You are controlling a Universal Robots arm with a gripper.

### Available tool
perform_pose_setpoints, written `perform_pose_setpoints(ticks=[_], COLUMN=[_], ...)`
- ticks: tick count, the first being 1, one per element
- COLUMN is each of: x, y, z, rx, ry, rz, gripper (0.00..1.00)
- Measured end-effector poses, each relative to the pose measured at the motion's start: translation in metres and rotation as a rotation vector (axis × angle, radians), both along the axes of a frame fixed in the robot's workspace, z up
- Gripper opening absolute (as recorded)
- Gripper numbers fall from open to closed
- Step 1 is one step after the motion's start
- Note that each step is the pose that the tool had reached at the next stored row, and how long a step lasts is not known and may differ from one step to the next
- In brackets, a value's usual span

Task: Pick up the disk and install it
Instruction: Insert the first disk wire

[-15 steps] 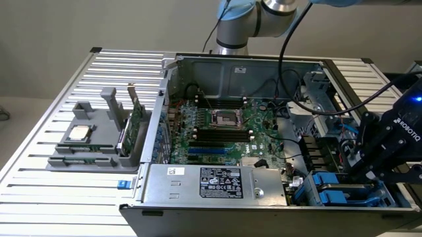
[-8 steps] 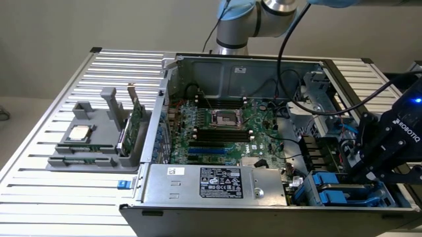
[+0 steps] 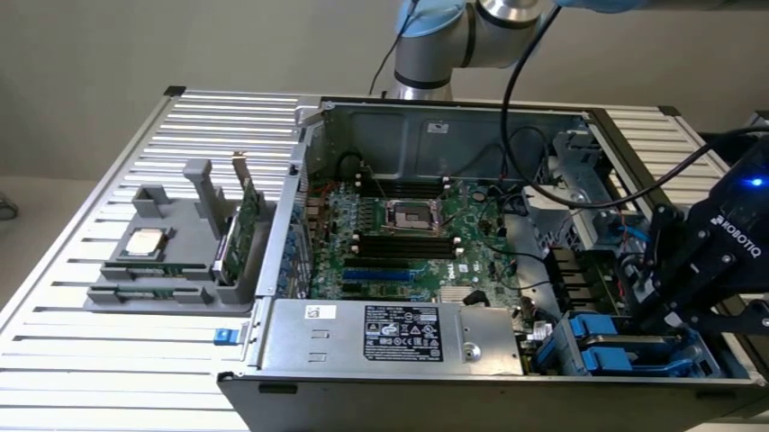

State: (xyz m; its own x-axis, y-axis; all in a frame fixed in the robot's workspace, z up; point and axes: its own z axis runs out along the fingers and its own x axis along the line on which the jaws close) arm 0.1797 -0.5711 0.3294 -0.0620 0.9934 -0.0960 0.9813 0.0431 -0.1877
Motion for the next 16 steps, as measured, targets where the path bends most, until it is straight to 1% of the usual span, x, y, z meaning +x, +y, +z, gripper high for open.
perform_pose_setpoints(ticks=[3, 7, 9, 10, 14, 16], x=[-0.0001, 0.0000, 0.0001, 0.0001, 0.0001, 0.0001], y=[0.0017, 0.0019, 0.0019, 0.0019, 0.0019, 0.0018], z=[0.0000, 0.0000, 0.0000, -0.0001, 0.0000, 0.0001], rx=[0.0000, -0.0001, -0.0010, -0.0022, -0.0108, -0.0135], ry=[0.0000, 0.0000, 0.0000, 0.0000, 0.0000, 0.0000], rz=[0.001, 0.001, 0.001, 0.000, -0.003, -0.005], gripper=[0.20, 0.20, 0.20, 0.20, 0.20, 0.20])
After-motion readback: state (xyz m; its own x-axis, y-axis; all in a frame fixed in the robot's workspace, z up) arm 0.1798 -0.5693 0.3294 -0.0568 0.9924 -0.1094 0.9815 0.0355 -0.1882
